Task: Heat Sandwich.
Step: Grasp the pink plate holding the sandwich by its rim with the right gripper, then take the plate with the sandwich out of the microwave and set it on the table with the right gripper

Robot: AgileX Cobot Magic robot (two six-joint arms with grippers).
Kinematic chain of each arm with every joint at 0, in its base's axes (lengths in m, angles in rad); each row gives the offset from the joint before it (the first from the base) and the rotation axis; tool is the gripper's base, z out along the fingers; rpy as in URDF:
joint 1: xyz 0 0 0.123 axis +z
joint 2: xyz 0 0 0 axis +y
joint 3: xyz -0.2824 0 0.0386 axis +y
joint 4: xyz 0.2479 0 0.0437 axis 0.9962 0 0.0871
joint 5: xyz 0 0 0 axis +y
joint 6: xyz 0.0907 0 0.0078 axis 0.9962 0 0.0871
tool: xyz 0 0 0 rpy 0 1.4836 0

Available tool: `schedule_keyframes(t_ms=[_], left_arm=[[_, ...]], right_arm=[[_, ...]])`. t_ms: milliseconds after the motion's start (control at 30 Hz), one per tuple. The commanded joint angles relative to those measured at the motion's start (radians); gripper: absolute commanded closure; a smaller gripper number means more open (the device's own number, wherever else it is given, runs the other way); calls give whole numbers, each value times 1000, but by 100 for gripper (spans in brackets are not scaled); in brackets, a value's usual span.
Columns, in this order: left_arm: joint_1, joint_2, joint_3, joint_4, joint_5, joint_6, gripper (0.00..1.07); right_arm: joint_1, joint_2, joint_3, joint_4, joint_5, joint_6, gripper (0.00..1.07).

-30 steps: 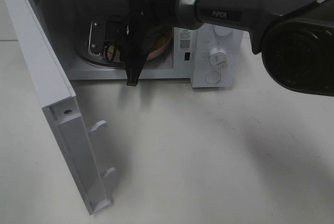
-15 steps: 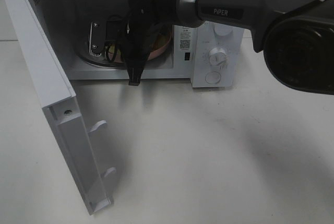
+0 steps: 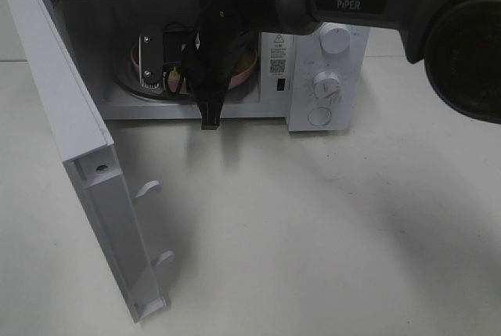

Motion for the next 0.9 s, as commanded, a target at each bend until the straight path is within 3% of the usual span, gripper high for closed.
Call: schedule_keyframes(t_ms=[33,400,900], left_arm=[[2,-6,1,-7,-9,-1,7],[2,-6,1,-7,-9,-2,7],[2,-6,1,-7,-9,-2,7]], right_arm=[[-7,-30,1,-19,6,0,107],[-7,-74,28,-18,-6,0,107],[-7,-236,305,-17,-152,-98,107]])
